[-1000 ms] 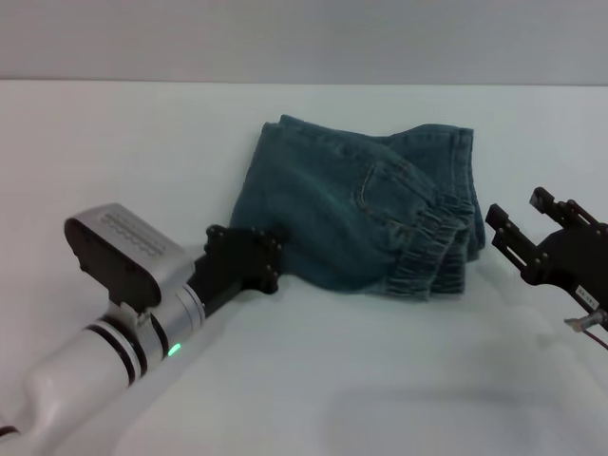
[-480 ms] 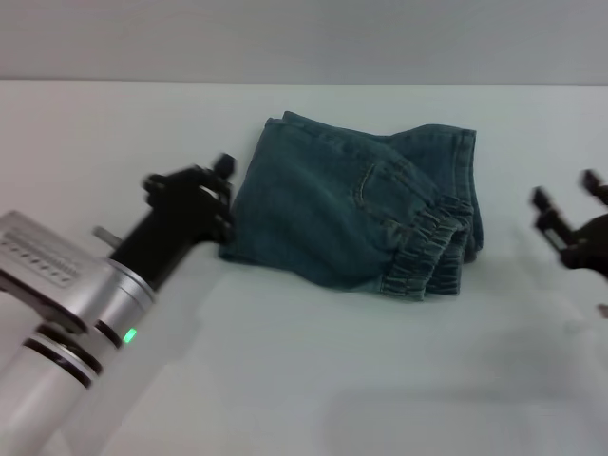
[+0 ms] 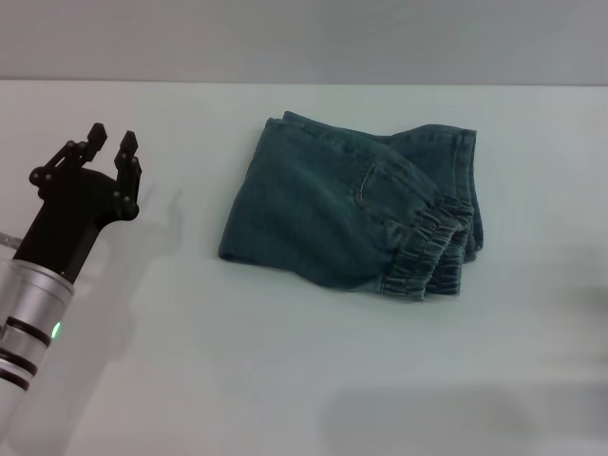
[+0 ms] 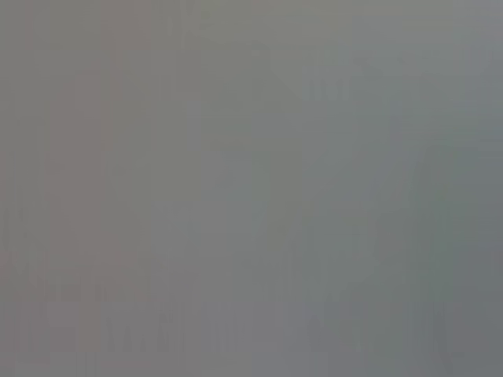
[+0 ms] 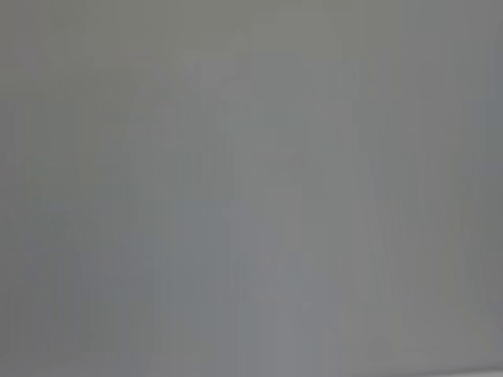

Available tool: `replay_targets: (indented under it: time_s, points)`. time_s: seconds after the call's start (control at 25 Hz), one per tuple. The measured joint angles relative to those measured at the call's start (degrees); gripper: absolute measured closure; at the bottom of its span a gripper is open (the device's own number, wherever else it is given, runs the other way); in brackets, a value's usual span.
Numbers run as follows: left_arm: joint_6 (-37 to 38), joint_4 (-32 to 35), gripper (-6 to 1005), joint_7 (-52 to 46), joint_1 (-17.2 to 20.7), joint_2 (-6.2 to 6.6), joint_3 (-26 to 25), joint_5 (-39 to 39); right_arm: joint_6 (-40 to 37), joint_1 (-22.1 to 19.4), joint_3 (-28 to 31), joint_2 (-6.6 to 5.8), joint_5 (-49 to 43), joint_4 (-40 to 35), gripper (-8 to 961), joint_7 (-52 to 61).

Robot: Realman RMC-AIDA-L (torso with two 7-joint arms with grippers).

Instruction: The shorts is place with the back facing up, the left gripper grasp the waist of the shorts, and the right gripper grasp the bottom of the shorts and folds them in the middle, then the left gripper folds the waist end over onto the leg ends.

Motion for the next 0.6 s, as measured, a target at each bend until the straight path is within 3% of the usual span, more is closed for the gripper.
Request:
replay_targets:
  time_s: [0.28,0.36,0.6]
  points:
    - [-0.1,1.1,718,-3.6,0.3,0.03,-0.2,-1.1,3.3,-2.5,0.0,0.09,-0.9,-1.7,350,0.0]
    - [-0.3,1.3,466,-3.5,0.3,0.03,-0.2,-1.2,3.9,-2.3,0.2,0.06,-2.2,-2.4,350,0.0]
    - [-0.5,2.0,450,-3.2,0.3,0.03,-0.2,-1.2,5.3,-2.5,0.5,-0.02,-2.6,-2.4,350,0.0]
